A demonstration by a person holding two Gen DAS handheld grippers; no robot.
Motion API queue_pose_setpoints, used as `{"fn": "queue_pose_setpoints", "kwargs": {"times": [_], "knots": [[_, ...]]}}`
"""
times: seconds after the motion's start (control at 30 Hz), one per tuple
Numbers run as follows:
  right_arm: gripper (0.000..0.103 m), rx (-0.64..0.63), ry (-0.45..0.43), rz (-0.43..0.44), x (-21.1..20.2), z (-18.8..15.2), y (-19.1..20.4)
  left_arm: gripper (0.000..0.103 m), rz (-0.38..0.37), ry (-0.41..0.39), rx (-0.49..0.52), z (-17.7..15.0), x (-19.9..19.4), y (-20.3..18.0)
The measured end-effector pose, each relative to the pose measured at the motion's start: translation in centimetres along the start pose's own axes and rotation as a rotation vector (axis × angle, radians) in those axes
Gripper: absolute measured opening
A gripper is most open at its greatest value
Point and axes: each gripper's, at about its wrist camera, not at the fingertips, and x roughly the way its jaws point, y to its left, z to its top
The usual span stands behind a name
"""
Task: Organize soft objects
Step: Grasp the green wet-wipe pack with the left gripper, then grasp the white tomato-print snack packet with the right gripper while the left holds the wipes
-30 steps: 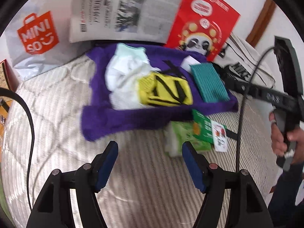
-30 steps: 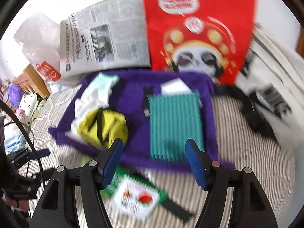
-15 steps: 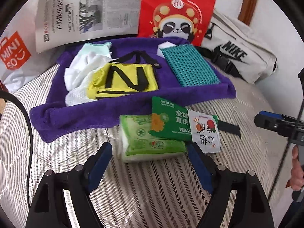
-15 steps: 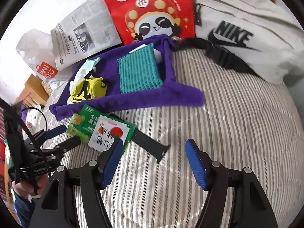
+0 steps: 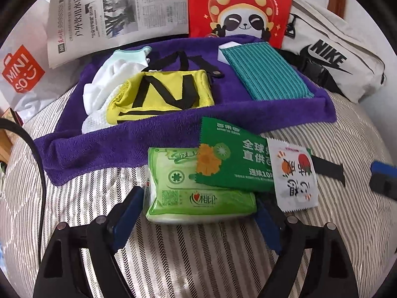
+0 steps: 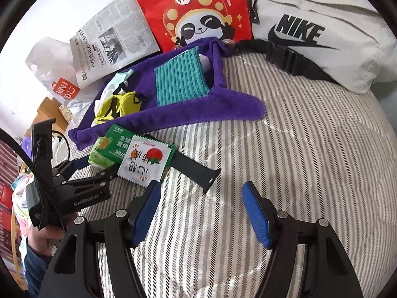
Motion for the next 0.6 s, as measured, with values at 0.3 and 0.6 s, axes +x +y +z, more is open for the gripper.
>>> {"fn": "queue_pose_setpoints", "kwargs": {"times": [0.3,0.6], "knots": [[0.067,0.02,0.005,0.002,0.1,-1.5,0.7,0.072,-0.075,0.0,0.05,-1.4,-1.8,0.4],[0.067,-0.055,0.035,0.005,1.5,-1.1,4.7,0.072,-0.021,0.022,0.049,-5.6,-4.9,4.8]]}}
